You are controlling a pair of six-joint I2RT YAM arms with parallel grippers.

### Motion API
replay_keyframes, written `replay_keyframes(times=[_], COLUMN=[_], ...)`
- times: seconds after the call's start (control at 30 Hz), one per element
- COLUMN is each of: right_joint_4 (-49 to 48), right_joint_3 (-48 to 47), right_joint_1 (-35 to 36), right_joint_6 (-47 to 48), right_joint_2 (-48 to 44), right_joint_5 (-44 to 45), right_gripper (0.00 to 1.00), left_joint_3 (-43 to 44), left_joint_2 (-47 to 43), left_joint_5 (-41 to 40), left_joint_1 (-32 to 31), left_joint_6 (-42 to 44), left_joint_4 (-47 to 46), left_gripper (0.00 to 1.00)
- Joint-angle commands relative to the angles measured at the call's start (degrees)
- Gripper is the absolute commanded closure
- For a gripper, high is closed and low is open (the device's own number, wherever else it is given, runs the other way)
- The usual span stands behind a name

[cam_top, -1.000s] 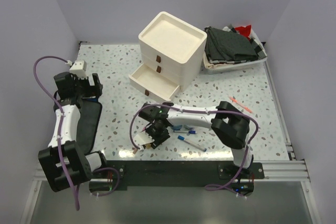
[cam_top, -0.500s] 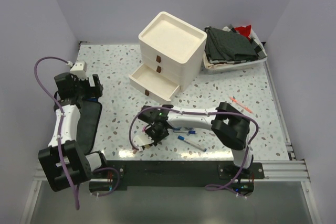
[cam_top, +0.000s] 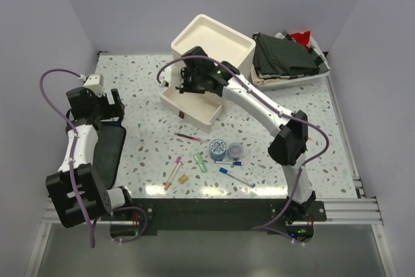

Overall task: Sort the stationery into containers
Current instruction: Place the stationery in the drawer, then pick up the stationery from the center of the board.

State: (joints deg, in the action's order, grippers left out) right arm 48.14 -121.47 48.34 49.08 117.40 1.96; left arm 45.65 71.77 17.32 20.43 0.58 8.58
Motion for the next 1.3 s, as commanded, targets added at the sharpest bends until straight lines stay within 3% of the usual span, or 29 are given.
replay_keyframes(times=[0.0, 0.27, 0.53, 0.6, 0.7, 0.83, 0.9, 0.97, 1.03, 1.27], right_joint_4=[3.1, -2.1, -2.7, -3.9, -6.8, -7.0, -7.2, -5.5, -1.4, -1.8], right_joint_3=[-6.8, -0.5, -3.4, -3.9, -3.0, -1.7, 2.4, 8.1, 15.8, 34.7], right_joint_1=[-2.1, -2.2, -2.2, -2.2, -2.2, -2.2, -2.1, -2.1, -1.6, 6.7], right_joint_6=[-7.2, -10.7, -18.4, -19.4, -20.6, -21.0, -20.1, -16.0, -6.1, 8.5], right_joint_2=[6.6, 7.5, 12.8, 13.3, 12.9, 8.3, 2.8, -1.4, -6.6, -10.4], right_joint_5=[6.8, 5.8, 6.4, 8.2, 10.8, 4.8, -0.9, -13.3, -24.9, -23.7], right_gripper=[0.96, 0.97, 0.94, 0.88, 0.50, 0.41, 0.40, 0.40, 0.40, 0.51], left_joint_3=[2.6, 5.6, 4.6, 4.6, 4.6, 4.9, 5.2, 5.9, 6.0, 5.8], left_joint_2=[0.2, 3.3, 3.9, 3.9, 3.6, 3.0, 3.0, 2.9, 2.9, 3.5], left_joint_5=[-1.5, 0.9, 0.1, -0.3, -3.4, -5.2, -5.4, -5.5, -5.5, -4.1], left_joint_1=[0.5, 0.4, 0.5, 0.5, 0.5, 0.5, 0.4, 0.5, 0.5, 0.4], left_joint_6=[-2.9, -2.2, -2.4, -2.3, -2.8, -3.2, -4.0, -4.7, -5.4, -4.5], left_joint_4=[-1.6, -0.3, -0.4, -0.2, -0.9, -1.6, -1.5, -1.5, -1.9, -2.2], left_gripper=[0.00, 0.00, 0.00, 0.00, 0.00, 0.00, 0.00, 0.00, 0.00, 0.00])
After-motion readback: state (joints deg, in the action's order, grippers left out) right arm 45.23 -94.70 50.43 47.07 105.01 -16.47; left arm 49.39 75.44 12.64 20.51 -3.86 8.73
